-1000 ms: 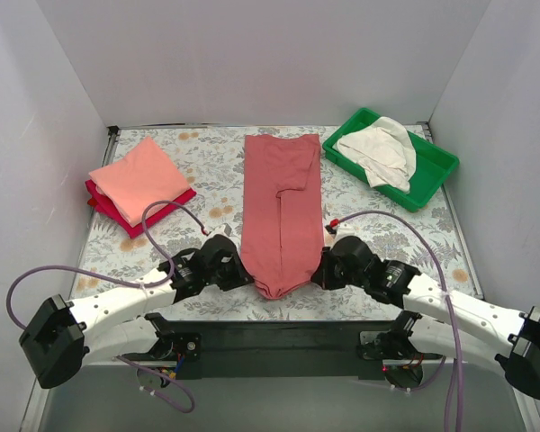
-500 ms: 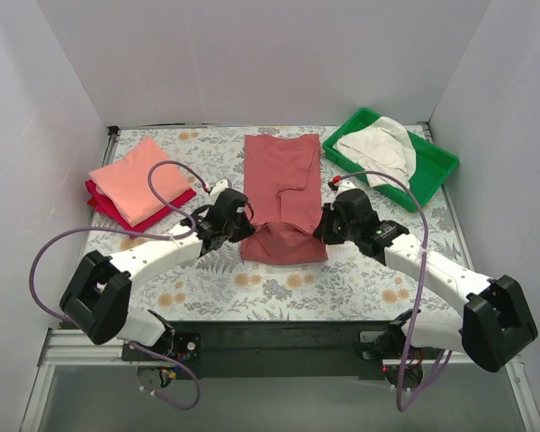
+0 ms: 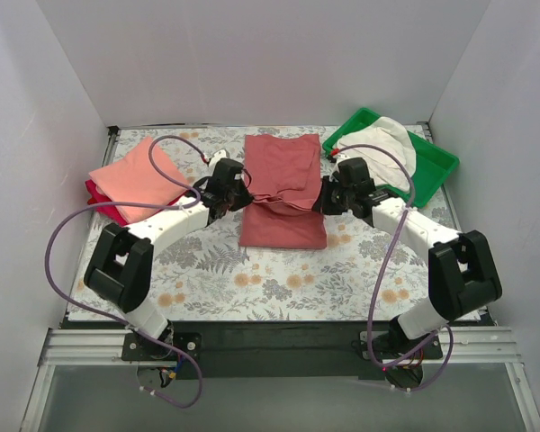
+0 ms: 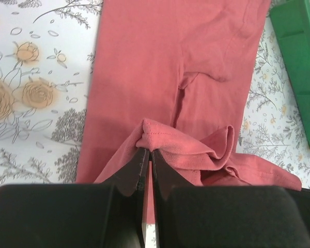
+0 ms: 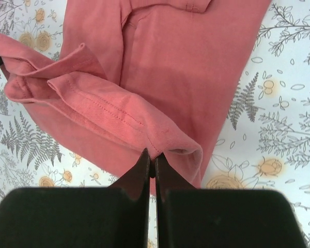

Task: Fold and stack the t-shirts
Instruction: Fold the tshirt

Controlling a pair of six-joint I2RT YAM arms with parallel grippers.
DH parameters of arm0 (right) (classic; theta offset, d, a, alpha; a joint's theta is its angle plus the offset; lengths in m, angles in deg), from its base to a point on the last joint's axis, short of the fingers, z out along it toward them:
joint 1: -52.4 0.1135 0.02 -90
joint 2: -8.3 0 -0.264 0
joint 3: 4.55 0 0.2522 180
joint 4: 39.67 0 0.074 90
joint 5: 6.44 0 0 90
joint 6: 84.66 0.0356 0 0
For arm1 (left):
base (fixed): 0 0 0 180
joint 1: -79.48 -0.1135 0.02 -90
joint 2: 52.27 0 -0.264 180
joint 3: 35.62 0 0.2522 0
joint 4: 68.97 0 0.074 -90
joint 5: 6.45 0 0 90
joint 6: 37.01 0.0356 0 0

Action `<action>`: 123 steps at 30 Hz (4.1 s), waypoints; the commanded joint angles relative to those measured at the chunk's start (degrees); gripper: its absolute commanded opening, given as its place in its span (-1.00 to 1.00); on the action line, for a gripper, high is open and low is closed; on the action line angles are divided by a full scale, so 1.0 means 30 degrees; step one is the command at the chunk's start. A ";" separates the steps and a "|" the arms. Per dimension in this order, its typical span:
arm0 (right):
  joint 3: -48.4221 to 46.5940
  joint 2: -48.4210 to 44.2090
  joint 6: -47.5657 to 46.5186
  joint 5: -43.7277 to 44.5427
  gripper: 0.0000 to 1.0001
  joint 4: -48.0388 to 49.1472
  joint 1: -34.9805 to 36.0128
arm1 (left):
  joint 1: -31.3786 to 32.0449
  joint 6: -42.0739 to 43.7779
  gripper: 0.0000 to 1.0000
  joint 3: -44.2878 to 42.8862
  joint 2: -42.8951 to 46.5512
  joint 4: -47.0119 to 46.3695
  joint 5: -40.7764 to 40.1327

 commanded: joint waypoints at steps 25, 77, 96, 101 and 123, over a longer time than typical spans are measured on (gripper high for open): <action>-0.5969 0.6630 -0.0973 -0.2270 0.14 0.0699 -0.2199 | -0.2154 0.2527 0.37 -0.5135 -0.5600 -0.0387 0.2494; 0.5691 -0.0228 0.2482 -0.2975 0.23 0.3510 -0.2112 | -0.2007 -0.1223 -1.00 0.7343 0.0728 -0.2084 0.5836; 0.8700 -0.1042 0.2219 -0.5845 -0.97 0.4683 -0.1994 | -0.1365 -0.2070 -1.00 1.0355 0.3537 -0.2026 0.6275; 1.1369 -0.4289 0.2451 -0.6257 -0.97 0.3952 -0.1352 | 0.0709 -0.3300 -1.00 1.2671 0.6612 -0.1266 0.6072; 1.6092 -1.9825 0.6466 -0.4646 -0.97 -0.4809 0.3015 | 0.6898 -0.7580 -1.00 1.4262 1.6462 0.5737 0.5311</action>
